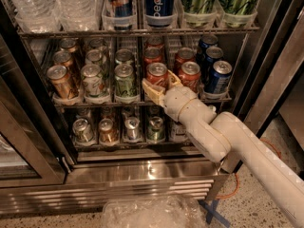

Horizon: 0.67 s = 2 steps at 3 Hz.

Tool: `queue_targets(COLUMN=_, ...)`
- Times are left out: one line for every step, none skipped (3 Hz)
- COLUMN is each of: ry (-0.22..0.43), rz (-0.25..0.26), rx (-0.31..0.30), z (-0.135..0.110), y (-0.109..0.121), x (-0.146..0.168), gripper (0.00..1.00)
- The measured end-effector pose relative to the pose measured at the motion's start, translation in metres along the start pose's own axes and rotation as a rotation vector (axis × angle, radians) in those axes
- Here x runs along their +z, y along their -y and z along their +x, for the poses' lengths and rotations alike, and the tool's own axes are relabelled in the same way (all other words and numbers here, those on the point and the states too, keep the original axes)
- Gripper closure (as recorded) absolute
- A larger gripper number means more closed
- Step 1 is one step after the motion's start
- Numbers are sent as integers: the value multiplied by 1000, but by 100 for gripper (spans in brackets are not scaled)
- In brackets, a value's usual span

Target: Pick coke can from middle shelf of fridge

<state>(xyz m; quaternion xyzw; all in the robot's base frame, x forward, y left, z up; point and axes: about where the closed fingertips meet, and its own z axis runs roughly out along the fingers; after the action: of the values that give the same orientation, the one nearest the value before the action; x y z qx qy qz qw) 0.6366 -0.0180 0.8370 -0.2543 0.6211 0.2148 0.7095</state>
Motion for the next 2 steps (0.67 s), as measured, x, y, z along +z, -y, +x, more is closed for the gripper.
queue_targets(ry=-3, rz=-1, rx=-1, z=-6, y=-1, x=-1, gripper=100)
queue_targets(ry=-8, rz=-10, rx=1, z=-19, y=-5, x=-4, gripper=100)
